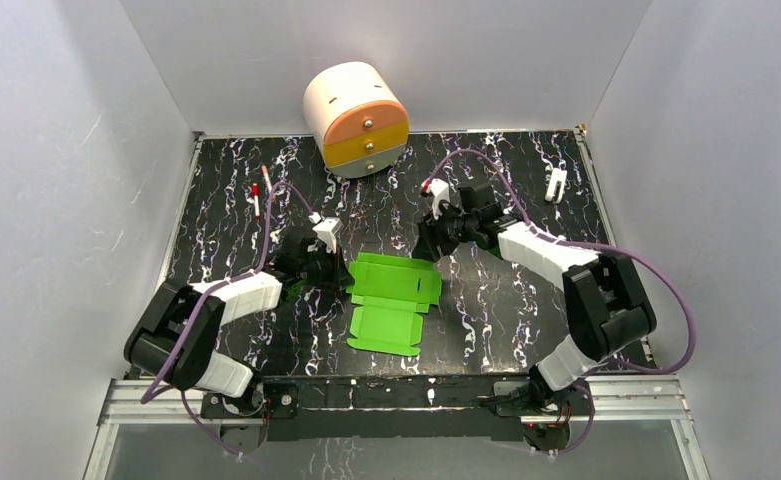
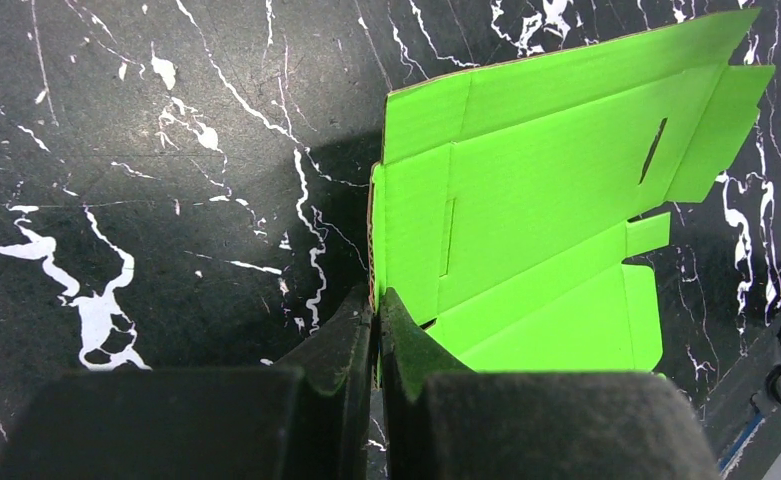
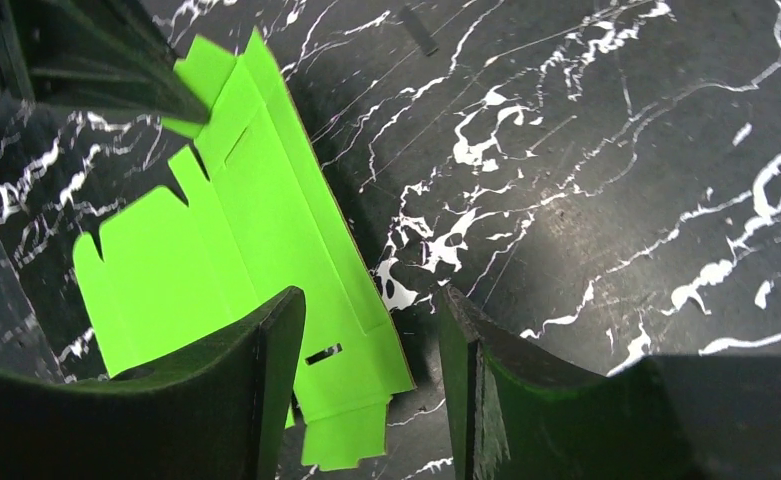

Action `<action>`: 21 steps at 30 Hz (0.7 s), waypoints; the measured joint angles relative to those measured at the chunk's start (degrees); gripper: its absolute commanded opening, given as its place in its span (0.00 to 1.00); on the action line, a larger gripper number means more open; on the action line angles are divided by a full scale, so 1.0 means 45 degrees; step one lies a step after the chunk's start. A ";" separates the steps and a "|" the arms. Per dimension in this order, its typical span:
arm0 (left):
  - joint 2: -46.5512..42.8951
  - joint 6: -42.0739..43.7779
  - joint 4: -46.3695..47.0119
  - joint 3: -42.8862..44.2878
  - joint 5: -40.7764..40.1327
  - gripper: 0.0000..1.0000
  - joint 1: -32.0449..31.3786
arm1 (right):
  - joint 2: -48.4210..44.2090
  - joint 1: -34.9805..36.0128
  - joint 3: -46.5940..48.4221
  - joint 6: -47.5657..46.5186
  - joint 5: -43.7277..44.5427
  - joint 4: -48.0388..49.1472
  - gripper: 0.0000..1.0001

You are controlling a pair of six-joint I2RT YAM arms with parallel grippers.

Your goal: Fold the paper box

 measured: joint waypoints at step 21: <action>-0.0510 0.0437 -0.0209 0.0000 -0.0442 0.00 -0.0267 | 0.2861 0.1098 0.2370 -0.3118 -0.1671 -0.1851 0.41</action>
